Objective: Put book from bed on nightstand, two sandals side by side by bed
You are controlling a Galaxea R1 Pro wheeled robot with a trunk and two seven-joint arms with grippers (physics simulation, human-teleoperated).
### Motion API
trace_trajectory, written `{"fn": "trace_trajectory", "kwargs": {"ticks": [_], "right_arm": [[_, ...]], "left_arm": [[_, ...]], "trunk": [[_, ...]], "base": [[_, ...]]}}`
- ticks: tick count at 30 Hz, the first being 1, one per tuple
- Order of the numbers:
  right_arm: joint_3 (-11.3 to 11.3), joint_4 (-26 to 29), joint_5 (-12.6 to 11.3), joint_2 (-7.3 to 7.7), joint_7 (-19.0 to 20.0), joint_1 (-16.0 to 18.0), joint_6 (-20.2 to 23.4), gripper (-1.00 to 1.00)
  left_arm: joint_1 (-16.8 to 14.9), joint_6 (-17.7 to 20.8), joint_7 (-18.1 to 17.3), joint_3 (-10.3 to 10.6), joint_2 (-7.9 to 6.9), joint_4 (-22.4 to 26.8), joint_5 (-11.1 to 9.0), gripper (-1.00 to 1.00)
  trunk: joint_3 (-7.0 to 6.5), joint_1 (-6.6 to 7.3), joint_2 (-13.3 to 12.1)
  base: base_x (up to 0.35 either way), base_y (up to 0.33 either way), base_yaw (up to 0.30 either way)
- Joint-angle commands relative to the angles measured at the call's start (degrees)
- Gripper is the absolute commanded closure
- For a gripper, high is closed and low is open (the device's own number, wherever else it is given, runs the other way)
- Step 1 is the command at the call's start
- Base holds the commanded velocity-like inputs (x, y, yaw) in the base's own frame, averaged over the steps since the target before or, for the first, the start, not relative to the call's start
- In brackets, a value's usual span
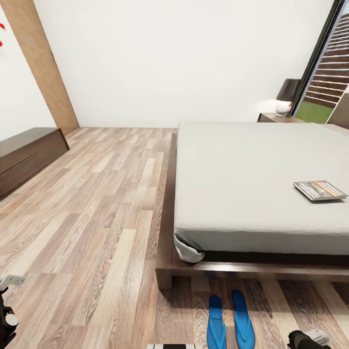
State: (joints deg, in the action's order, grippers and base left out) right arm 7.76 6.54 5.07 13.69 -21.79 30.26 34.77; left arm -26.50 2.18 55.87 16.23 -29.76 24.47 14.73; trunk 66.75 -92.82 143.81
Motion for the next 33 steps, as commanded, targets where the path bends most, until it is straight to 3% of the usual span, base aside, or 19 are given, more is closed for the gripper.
{"fn": "trace_trajectory", "kwargs": {"ticks": [1, 12, 26, 31, 33], "right_arm": [[0.18, 0.05, 0.51, 0.08, -0.7, -0.26, 0.53, -1.0], [0.08, -0.18, 0.45, 0.4, -3.87, -1.74, -1.69, -1.0], [-0.01, -1.47, 0.59, 0.65, -4.03, -6.35, -4.04, -1.0], [0.03, -1.59, 0.56, 1.26, -3.99, -8.36, -5.95, -1.0], [0.03, -1.63, 0.52, 1.38, -3.98, -8.59, -6.45, -1.0]], "left_arm": [[-0.04, 0.24, -0.09, 0.21, -0.03, -0.04, 0.12, -1.0], [-0.04, 0.25, -5.89, 0.05, -0.03, -0.05, 0.07, -1.0], [-0.02, -0.58, -20.71, -0.01, -0.27, -0.21, -0.31, -1.0], [0.01, -0.82, -29.15, -0.14, -0.42, -3.89, -0.72, -1.0], [0.0, -0.9, -31.03, -0.2, -0.43, -5.03, -0.83, -1.0]], "trunk": [[-0.18, 0.03, 0.0], [-2.62, 0.32, -0.15], [-5.72, 0.68, -0.33], [-6.83, 0.81, -0.4], [-7.27, 0.86, -0.43]], "base": [[0.0, 0.0, 0.0], [0.0, 0.0, 0.0], [0.0, 0.0, 0.0], [0.0, 0.0, 0.0], [0.0, 0.0, 0.0]]}}
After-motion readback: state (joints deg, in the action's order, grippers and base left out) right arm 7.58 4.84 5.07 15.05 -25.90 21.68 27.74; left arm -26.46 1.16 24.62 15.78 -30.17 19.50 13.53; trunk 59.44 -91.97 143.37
